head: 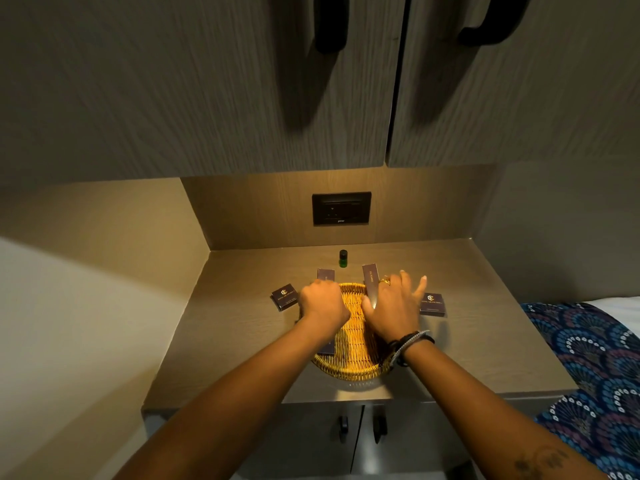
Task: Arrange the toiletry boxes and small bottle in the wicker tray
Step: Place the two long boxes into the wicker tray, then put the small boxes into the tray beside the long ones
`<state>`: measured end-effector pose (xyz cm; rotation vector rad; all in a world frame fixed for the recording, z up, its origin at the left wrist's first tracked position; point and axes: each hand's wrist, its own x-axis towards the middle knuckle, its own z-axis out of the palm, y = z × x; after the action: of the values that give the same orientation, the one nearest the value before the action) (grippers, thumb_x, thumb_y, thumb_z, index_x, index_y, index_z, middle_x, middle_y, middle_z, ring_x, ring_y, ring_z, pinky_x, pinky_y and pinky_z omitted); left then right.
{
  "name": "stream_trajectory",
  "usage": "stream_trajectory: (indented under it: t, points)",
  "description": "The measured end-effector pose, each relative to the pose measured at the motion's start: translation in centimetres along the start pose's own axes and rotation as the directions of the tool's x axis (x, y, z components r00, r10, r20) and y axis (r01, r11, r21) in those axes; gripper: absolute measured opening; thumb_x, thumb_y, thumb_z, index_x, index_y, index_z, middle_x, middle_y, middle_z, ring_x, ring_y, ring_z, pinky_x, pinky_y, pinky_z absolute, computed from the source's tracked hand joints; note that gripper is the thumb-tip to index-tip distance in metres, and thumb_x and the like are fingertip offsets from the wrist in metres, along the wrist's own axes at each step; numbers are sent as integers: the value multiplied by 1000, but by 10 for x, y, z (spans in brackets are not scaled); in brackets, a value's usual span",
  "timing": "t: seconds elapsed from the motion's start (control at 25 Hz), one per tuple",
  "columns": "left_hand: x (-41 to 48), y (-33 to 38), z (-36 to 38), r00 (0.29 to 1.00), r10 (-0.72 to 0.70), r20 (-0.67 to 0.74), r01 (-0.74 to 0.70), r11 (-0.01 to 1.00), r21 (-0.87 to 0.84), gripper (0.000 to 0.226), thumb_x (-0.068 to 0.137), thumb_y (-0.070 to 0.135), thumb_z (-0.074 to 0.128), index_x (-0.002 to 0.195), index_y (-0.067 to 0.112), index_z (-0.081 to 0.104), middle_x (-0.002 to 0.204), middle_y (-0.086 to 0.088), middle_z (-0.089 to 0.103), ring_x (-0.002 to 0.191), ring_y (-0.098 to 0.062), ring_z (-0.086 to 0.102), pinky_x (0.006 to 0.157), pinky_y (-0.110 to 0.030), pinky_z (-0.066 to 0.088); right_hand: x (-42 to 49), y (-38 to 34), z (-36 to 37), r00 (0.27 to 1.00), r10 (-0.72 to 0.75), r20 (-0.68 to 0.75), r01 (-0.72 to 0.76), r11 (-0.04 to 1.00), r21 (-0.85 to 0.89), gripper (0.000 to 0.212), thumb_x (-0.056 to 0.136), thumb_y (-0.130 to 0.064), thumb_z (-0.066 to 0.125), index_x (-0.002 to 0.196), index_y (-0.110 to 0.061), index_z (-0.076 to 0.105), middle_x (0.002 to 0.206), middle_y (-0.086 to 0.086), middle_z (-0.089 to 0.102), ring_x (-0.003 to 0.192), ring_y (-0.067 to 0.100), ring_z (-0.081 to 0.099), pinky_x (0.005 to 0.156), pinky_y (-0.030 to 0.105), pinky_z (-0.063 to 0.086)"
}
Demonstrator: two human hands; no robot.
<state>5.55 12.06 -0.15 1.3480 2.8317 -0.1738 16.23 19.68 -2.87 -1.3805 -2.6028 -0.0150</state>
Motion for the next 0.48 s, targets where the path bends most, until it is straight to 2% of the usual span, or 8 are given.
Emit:
stream_trajectory:
  t: [0.12,0.2,0.28,0.36,0.48]
  points:
    - [16,-27,-10,989,-28,-144,7,989,-145,26,87,30,55,101,10,64,95,-9,62,78,-25,61,61,-33,40,15,24,-6,997,51,-52,-43,986,160,32,87,-35,53,105,-12,66,124,8,60,127,26,45,112,59,20]
    - [30,-58,-8,982,-53,-179,9,971,-239,25,86,23,57,107,10,62,106,-11,63,93,-31,63,70,-37,43,27,54,-7,996,84,29,-88,971,223,36,82,-22,54,114,-10,62,127,10,56,124,27,43,108,54,27]
    - [42,-92,7,992,-57,-112,22,957,-290,33,85,20,63,117,12,60,120,-11,60,110,-30,57,86,-40,44,34,89,-3,978,92,185,-131,969,211,40,80,-20,59,119,-10,57,130,11,52,124,29,41,102,49,33]
    - [51,-119,27,999,-46,8,47,962,-269,52,82,27,69,130,15,51,133,-11,52,124,-30,46,101,-44,36,38,118,3,938,88,336,-154,972,176,43,79,-26,68,118,-12,55,129,11,50,121,31,43,98,48,37]
    - [59,-134,51,992,-28,119,58,965,-254,76,76,42,76,138,15,42,139,-11,44,128,-31,37,102,-45,32,44,141,12,891,63,450,-156,973,173,49,70,-25,79,111,-17,54,120,7,52,114,29,46,95,47,43]
